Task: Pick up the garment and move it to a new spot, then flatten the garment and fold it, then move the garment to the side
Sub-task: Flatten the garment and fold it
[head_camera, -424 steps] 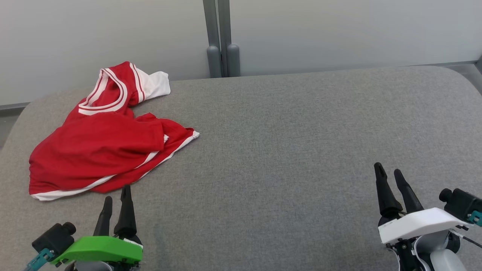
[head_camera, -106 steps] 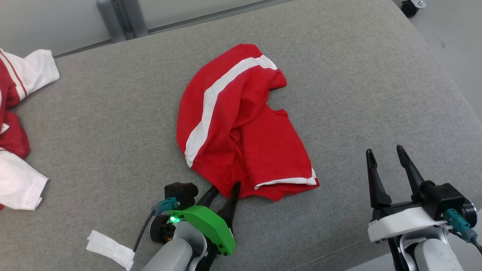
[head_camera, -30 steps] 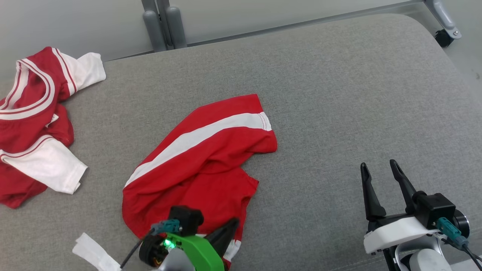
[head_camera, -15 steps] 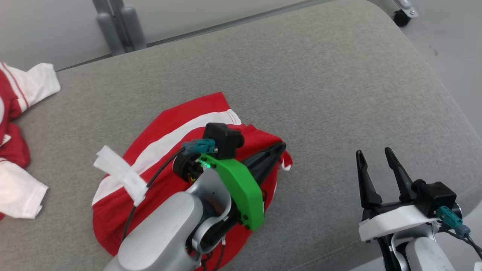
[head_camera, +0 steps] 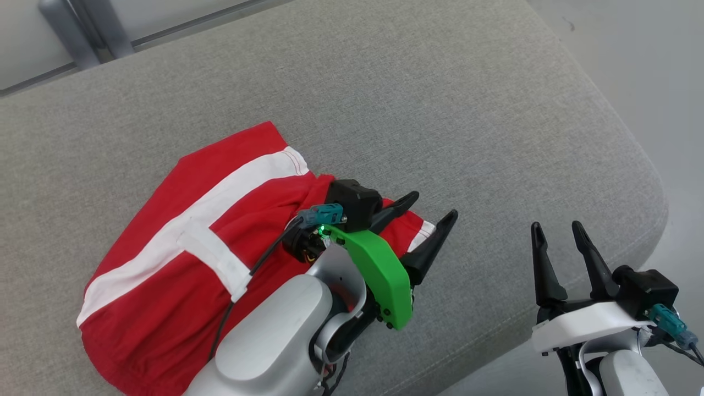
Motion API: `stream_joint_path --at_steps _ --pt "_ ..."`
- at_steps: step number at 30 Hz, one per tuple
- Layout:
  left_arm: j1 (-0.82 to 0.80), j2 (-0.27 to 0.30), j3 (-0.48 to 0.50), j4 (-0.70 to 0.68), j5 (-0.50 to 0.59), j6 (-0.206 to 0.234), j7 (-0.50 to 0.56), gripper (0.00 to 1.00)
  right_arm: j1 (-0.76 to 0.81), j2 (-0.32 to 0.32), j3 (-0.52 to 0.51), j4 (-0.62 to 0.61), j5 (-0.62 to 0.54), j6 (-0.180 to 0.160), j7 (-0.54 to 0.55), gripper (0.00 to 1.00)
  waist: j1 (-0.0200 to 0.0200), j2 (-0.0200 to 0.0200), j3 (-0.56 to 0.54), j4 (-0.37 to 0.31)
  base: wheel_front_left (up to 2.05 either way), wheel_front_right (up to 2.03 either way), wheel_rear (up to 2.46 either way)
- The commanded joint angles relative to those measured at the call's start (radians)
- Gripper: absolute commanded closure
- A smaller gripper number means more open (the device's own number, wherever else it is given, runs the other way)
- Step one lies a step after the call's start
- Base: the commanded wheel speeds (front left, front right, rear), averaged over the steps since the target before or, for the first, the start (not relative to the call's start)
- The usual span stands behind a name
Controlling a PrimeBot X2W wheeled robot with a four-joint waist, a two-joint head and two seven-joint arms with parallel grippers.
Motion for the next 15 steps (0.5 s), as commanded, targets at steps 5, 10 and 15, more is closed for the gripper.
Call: stream_joint_path --at_steps 5,10,15 --pt "0.065 0.065 0.035 -0.068 0.049 0.032 -0.108 0.0 0.007 -0.001 -0.013 -0.004 -0.041 0.0 -0.003 0.0 0.0 -0.0001 -0.064 0.09 0.0 0.0 0.0" --pt "0.177 0.159 0.082 -0.138 0.083 0.118 -0.182 0.0 0.039 -0.001 -0.017 0.0 -0.079 0.0 -0.003 0.0 0.0 -0.0001 -0.132 0.173 0.0 0.0 0.0" --pt "0.33 0.254 0.156 -0.188 0.058 0.216 -0.231 0.0 0.079 -0.001 -0.021 0.004 -0.108 0.0 -0.003 0.0 0.0 -0.0001 -0.191 0.243 0.0 0.0 0.0"
